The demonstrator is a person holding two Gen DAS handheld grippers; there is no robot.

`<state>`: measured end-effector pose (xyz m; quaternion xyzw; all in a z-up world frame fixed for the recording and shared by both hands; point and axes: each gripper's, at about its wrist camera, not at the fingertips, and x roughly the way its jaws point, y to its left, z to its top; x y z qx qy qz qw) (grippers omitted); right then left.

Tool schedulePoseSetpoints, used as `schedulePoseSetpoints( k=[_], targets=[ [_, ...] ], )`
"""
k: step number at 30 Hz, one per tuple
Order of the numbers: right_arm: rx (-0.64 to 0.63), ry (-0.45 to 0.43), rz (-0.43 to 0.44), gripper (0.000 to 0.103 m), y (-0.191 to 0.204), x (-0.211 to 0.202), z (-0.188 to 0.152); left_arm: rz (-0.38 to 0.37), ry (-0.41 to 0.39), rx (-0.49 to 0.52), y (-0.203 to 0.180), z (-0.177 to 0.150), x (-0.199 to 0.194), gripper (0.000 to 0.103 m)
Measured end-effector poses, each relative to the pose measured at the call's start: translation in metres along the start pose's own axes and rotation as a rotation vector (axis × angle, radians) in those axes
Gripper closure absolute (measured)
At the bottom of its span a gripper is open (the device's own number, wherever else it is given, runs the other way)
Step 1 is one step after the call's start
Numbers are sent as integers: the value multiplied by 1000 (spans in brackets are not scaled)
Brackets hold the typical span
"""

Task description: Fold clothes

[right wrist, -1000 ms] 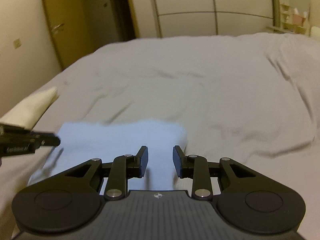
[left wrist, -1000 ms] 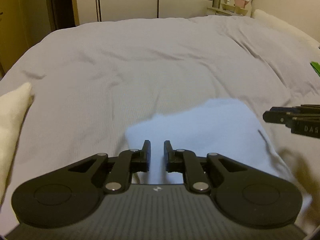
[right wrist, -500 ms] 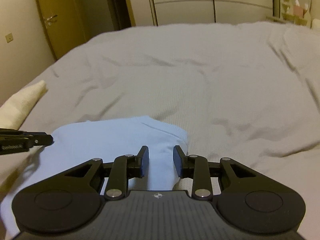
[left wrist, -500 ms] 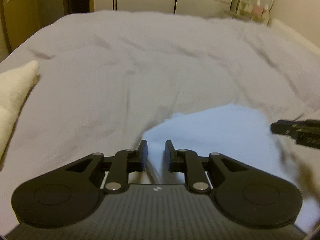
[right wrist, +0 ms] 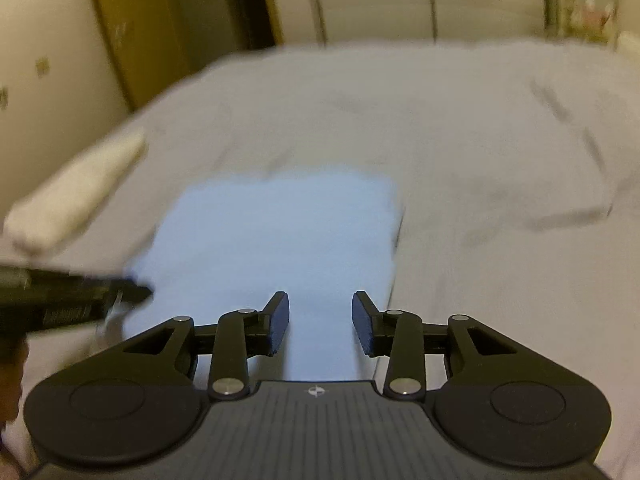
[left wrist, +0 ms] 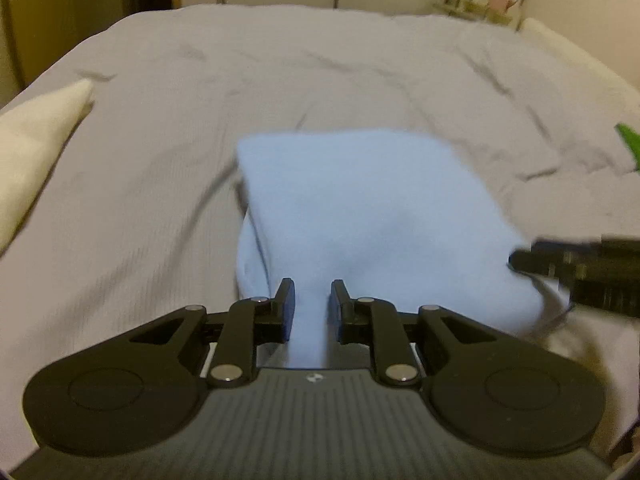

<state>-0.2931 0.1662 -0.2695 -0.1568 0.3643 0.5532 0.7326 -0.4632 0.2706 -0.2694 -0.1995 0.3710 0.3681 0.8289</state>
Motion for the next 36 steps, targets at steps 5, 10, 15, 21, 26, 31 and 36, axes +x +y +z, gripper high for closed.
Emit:
schedulePoseSetpoints(
  k=[5,10,15,21,26,31,36],
  targets=[
    [15,-17,0,62,2,-17,-5,74,-12,-24,-13,-2,-30,79],
    [29,-84,7,37,11,-69,-15,126,-34,-29,-23,-14,-77,69],
    [47,-48,-25,30,19,-100,-43,140,-40,-30,-34,-38,-117,63],
    [59,-62,-60,20,27,-142,-66,130,-69,-23,-45,-64,-162,58],
    [62,-105,-61,17,28,-169,-73,135,-91,3,-63,-76,-186,57],
    [61,-117,-59,17,25,-183,-80,157,-100,29,-78,-82,-201,55],
    [71,-122,-34,16,22,-192,-87,172,-116,46,-91,-88,-216,51]
  ],
)
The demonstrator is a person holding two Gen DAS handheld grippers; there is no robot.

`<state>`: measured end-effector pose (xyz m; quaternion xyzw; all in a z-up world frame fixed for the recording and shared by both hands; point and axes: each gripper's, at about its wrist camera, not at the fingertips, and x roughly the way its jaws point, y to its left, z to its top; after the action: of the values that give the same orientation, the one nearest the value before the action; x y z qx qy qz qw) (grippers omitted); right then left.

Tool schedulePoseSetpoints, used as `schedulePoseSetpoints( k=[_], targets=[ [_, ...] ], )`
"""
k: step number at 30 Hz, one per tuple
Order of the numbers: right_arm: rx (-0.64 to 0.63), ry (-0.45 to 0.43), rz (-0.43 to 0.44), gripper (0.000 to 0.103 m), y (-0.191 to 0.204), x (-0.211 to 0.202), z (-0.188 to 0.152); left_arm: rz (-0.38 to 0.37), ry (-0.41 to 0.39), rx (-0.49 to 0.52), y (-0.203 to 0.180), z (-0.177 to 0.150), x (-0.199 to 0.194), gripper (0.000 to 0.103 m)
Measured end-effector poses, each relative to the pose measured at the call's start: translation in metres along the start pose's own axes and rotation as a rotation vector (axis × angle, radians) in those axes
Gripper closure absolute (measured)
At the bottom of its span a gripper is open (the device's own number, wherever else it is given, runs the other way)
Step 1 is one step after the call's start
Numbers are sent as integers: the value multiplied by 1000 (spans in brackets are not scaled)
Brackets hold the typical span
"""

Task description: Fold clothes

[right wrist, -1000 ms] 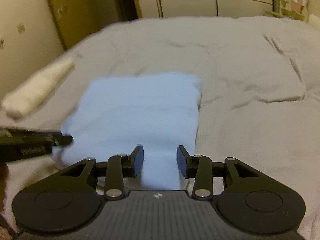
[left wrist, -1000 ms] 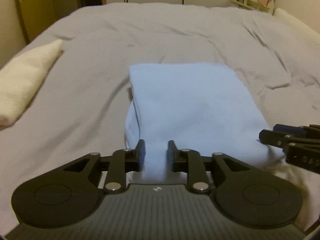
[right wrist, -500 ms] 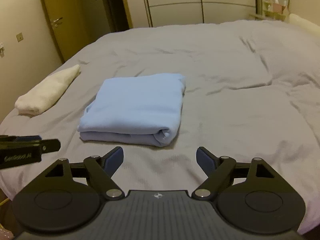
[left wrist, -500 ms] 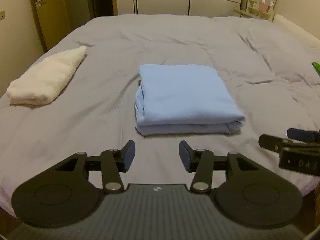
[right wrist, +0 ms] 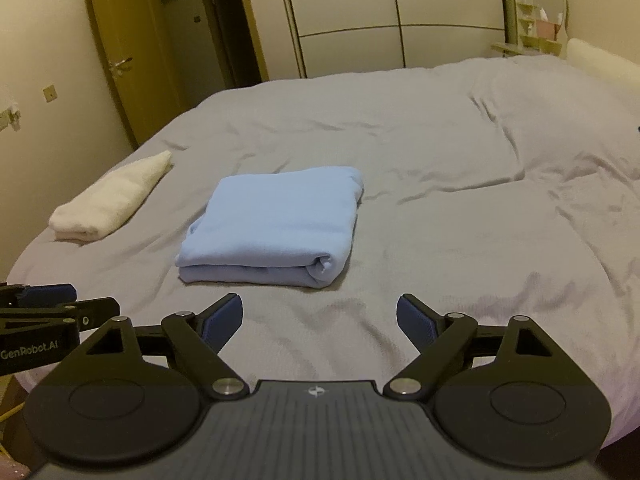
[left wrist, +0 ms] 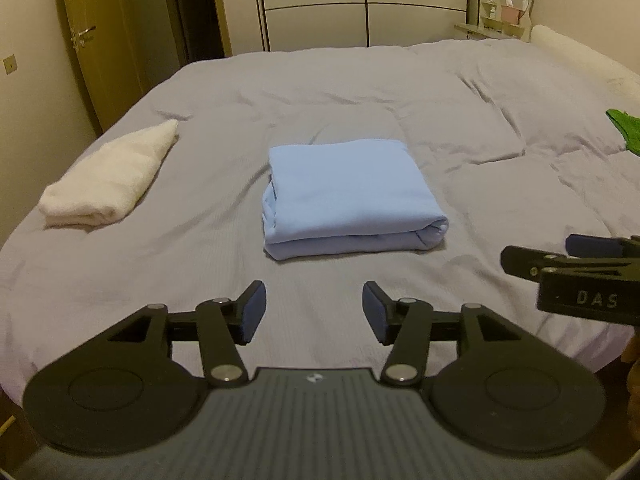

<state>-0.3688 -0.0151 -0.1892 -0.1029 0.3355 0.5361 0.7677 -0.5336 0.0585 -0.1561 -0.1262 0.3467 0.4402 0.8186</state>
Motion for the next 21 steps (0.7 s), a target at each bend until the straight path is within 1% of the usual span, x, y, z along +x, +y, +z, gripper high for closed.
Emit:
schedulePoseSetpoints(
  k=[5,6,7,8,11,15,17,21],
  targets=[
    [-15,6,24,16,0,-8,-1,-10,-9,-4,-6,-4,-12,49],
    [-21,8,30,16,1,-9,-1,-13,-12,-12,-5,-5,-15,47],
    [-30,9,35,15,1,-9,0,-17,-13,-22,-3,-7,-17,40],
    [-38,8,38,14,2,-9,1,-19,-12,-33,0,-10,-18,36],
    [-51,23,57,14,3,-4,0,-5,-3,-67,13,-19,-19,36],
    [-46,57,69,14,3,9,-7,-5,34,-121,34,-27,-10,36],
    [-27,80,74,14,1,17,-12,-18,51,-150,44,-28,-3,36],
    [37,125,92,14,-7,36,-20,-117,68,-235,66,-26,15,34]
  ],
)
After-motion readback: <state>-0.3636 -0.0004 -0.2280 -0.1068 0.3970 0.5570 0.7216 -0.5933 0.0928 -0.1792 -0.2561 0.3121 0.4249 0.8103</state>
